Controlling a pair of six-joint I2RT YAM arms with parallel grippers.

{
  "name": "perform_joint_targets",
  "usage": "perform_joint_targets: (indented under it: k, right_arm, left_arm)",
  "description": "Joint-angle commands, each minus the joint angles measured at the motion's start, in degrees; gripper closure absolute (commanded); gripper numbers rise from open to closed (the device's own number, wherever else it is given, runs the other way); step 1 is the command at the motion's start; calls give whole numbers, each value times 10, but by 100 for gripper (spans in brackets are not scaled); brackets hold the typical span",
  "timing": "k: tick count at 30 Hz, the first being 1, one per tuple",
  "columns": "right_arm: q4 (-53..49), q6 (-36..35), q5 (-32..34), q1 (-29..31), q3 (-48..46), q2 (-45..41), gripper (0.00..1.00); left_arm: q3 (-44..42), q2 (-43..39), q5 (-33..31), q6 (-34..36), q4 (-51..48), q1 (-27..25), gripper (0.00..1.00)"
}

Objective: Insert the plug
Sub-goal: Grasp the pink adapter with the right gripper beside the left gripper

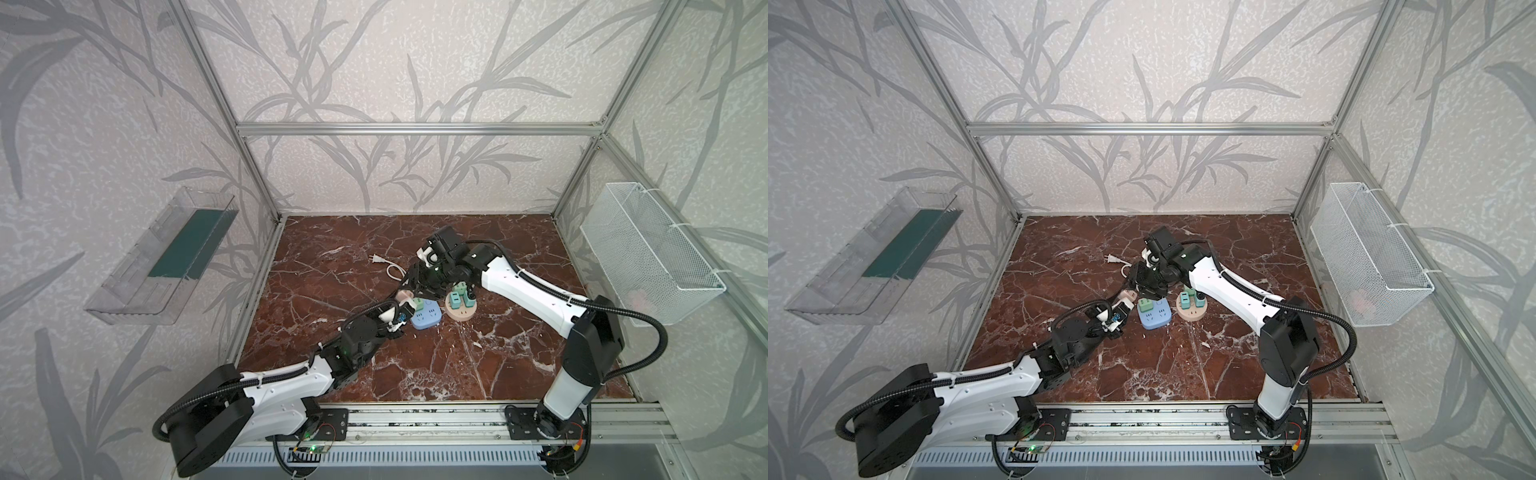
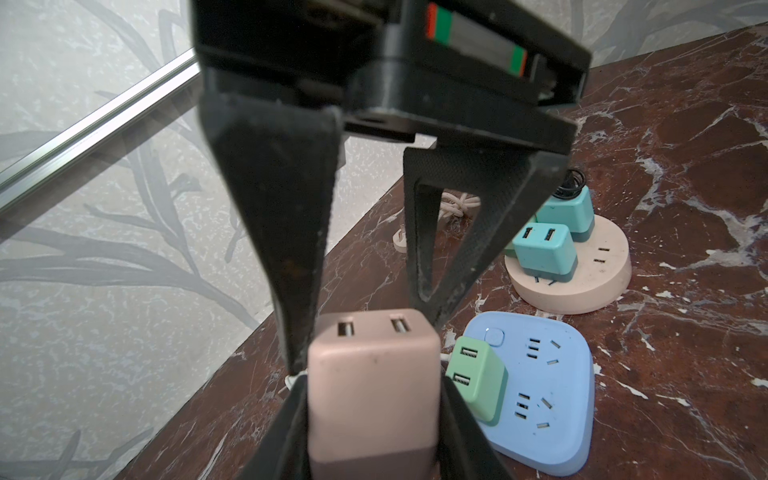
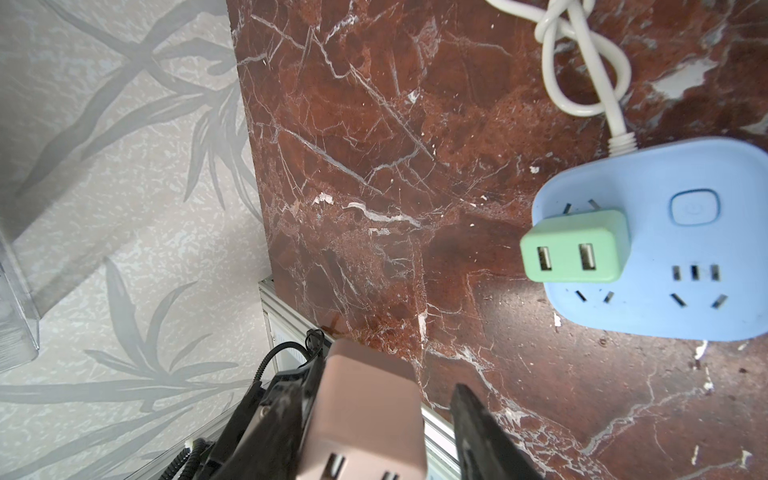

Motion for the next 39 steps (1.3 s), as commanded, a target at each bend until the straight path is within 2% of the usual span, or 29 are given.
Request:
perform_joint_targets:
  k: [1, 14, 22, 30, 34, 35, 37, 38, 39]
  right_arm:
    - [0, 4, -7, 7, 8, 11, 45]
    - [-4, 18, -18, 22, 17, 15, 48]
    - [26, 43, -38, 25, -1, 15, 47]
    - [55, 61, -46, 25, -20, 11, 46]
    - [65, 65, -52, 25, -22, 15, 49]
    - [65, 65, -52, 26, -21, 15, 51]
    - [67, 64, -52, 26, -23, 16, 69]
    - [69, 65, -53, 26, -26, 17, 88]
    - [71, 66, -55, 25, -28, 18, 100]
  left_arm:
    - [16, 3, -19, 26, 28, -6, 100]
    - [20, 31, -84, 87, 45, -25, 100]
    - [11, 57, -103, 118, 114, -34, 100]
    - [2, 46, -102, 108, 110, -34, 100]
    - [-1, 42, -106, 107, 107, -34, 100]
    - [-1, 41, -108, 107, 108, -35, 100]
    - [-2, 41, -109, 108, 107, -36, 100]
    - [-1, 42, -110, 108, 106, -35, 100]
    - [1, 44, -111, 108, 105, -36, 100]
